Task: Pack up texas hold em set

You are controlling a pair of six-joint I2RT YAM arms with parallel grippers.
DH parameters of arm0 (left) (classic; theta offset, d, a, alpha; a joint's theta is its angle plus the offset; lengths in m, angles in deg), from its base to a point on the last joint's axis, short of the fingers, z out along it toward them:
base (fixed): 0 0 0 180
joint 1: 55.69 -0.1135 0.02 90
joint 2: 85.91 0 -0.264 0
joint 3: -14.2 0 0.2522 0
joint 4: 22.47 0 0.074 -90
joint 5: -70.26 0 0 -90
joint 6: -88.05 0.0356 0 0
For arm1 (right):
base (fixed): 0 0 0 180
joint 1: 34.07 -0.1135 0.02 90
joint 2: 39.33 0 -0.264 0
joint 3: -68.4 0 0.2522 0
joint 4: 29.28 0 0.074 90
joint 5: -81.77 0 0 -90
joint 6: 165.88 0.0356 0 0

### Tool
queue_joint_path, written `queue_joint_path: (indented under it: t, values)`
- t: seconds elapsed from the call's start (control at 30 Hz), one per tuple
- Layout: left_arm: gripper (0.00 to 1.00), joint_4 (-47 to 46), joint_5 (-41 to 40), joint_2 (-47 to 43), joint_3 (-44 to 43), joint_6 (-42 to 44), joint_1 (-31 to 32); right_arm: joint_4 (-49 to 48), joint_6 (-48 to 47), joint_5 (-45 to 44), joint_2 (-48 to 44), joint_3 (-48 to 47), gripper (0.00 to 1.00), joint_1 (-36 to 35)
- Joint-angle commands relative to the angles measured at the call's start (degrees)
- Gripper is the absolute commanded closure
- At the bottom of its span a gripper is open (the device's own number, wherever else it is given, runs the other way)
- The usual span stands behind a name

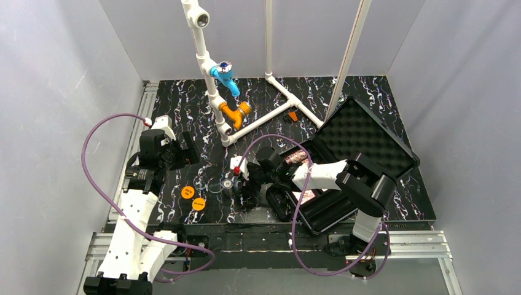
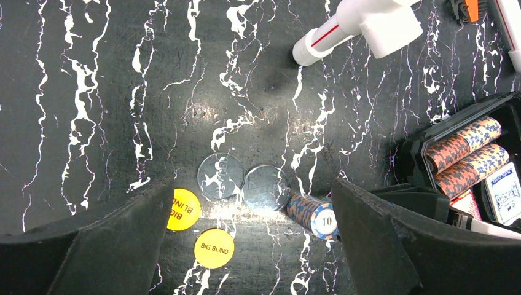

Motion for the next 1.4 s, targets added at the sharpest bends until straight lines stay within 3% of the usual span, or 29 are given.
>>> queue_joint_path:
  t: [0.0, 0.33, 0.5, 0.6, 0.83, 1.07, 1.37]
  values:
    - [0.01, -0.03, 0.59, -0.97, -0.92, 0.66, 0.21, -3.17, 0.96, 0.89, 0.54, -2.5, 0.41, -0.37]
    - [0.01, -0.06, 0.31, -1.39, -0.82, 0.69, 0.21, -2.22, 1.97, 1.61, -0.18, -2.88, 0.74, -0.39]
    - [0.01, -0.04, 0.16, -1.52, -0.87, 0.57, 0.21, -0.68, 3.4, 0.07, -3.22, -2.02, 0.83, -0.39]
    - [0.01, -0.03, -0.12, -2.0, -0.75, 0.57, 0.28, -3.32, 7.76, -3.99, -5.39, -0.14, 0.97, -0.45]
    - [0.01, -0.07, -3.82, -3.17, -0.65, 1.82, 0.26, -1.54, 24.48, -17.79, -17.73, 4.58, 0.99, -0.8]
    - [0.01, 1.29, 0.01, -5.84, -0.73, 4.5, 1.59, 19.52, 35.98, -33.6, -28.33, 1.66, 0.99, -0.8]
    - [0.05, 3.32, 1.45, -9.22, -1.47, 7.3, 9.47, 26.72, 46.43, -34.85, -29.62, -3.32, 0.99, -0.57]
